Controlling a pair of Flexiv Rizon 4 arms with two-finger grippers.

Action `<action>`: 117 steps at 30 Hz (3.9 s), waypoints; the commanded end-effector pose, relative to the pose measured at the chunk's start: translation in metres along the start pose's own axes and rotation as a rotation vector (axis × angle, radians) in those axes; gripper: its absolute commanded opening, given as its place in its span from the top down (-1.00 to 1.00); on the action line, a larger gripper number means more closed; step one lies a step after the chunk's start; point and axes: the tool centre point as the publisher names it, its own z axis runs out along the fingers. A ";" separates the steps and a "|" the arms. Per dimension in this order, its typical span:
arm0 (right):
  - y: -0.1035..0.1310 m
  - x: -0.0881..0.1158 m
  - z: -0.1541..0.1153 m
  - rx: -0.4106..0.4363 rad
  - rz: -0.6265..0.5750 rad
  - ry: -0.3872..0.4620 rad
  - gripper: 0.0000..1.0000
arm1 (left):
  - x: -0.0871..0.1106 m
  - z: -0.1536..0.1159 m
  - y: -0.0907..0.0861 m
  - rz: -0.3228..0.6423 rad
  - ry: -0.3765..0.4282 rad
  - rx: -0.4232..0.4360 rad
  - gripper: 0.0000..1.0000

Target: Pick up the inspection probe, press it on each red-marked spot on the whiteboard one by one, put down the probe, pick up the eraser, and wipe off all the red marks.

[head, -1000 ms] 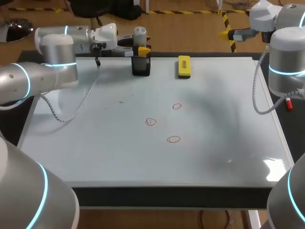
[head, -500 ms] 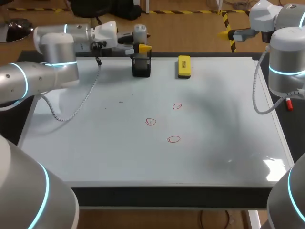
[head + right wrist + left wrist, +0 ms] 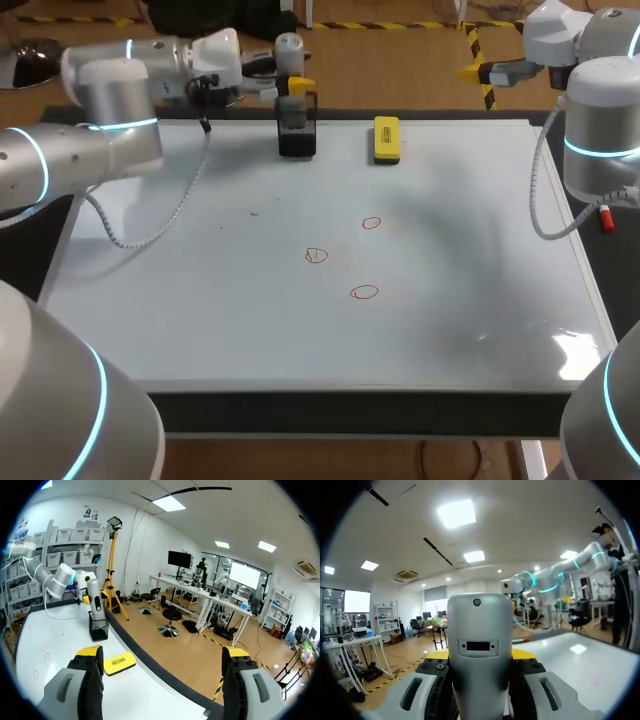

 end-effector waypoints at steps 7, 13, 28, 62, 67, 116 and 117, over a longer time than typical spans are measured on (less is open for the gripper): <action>0.000 0.000 0.000 0.002 0.000 0.001 -1.00 | 0.005 -0.002 -0.031 0.049 -0.043 0.017 1.00; 0.000 0.000 0.000 0.002 0.000 0.001 -1.00 | 0.003 -0.001 -0.052 0.084 -0.070 0.034 1.00; 0.000 0.000 0.000 0.002 0.000 0.001 -1.00 | 0.009 -0.011 -0.098 0.094 -0.094 0.007 1.00; 0.000 0.000 0.000 0.002 0.000 0.001 -1.00 | 0.137 -0.055 -0.089 -0.039 -0.170 -0.069 1.00; 0.000 0.000 0.000 0.002 0.000 0.001 -1.00 | 0.148 -0.071 -0.075 -0.058 -0.221 -0.070 1.00; 0.000 0.000 0.000 0.002 0.000 0.001 -1.00 | 0.148 -0.144 -0.005 -0.068 -0.361 -0.053 1.00; 0.000 0.000 0.000 0.002 0.000 0.001 -1.00 | 0.148 -0.144 -0.005 -0.073 -0.362 -0.053 1.00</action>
